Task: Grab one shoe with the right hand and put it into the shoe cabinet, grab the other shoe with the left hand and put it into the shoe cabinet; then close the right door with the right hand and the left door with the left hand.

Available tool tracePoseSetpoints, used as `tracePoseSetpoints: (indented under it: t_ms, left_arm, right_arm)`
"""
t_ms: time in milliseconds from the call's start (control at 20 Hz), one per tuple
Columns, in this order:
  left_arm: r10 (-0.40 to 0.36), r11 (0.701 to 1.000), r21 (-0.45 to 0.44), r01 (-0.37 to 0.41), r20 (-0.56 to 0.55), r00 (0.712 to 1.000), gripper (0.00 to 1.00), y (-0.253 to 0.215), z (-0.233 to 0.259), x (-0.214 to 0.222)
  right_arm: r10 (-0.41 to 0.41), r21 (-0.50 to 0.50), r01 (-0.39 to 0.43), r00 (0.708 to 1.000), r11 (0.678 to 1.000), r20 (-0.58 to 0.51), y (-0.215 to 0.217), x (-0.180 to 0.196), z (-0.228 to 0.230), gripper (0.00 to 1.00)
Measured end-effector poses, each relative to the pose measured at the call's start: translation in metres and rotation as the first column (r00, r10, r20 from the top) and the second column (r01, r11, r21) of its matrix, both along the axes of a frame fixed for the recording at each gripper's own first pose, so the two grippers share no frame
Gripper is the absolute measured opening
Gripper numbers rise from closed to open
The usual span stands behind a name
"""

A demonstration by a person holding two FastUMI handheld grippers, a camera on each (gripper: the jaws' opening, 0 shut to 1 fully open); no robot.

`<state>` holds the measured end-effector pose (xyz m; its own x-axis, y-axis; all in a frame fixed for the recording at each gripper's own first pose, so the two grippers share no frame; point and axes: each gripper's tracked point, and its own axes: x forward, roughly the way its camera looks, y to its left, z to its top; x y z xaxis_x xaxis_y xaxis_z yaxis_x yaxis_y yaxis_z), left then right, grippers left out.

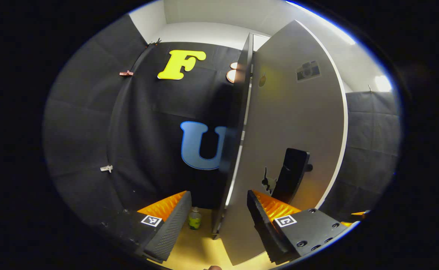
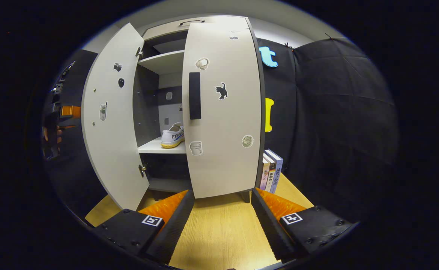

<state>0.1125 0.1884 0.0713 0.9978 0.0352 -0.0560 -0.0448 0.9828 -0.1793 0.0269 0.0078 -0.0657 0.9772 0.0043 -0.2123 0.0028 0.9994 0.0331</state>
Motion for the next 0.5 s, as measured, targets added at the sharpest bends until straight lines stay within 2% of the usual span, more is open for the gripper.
tracePoseSetpoints:
  t_ms: [150,350,450,500]
  left_arm:
    - [0.025,1.0,0.012,-0.025,-0.005,1.0,0.93,-0.02,0.002,0.003]
    - [0.084,0.987,0.14,-0.082,-0.006,0.996,0.93,-0.051,0.009,0.012]
    - [0.084,0.982,0.171,-0.081,-0.007,0.996,0.9,-0.075,0.009,0.019]
    - [0.066,0.985,0.159,-0.065,-0.005,0.998,0.93,-0.091,0.009,0.025]
  right_arm:
    - [-0.011,0.005,0.011,1.0,1.0,0.009,-0.017,0.013,0.002,0.98]
    - [0.008,0.036,-0.008,1.0,0.999,-0.008,-0.037,0.031,0.0,0.99]
    - [0.013,0.036,-0.013,1.0,0.999,0.002,-0.049,0.039,0.002,0.99]
    - [0.017,0.039,-0.017,1.0,0.999,0.0,-0.053,0.042,0.001,0.99]
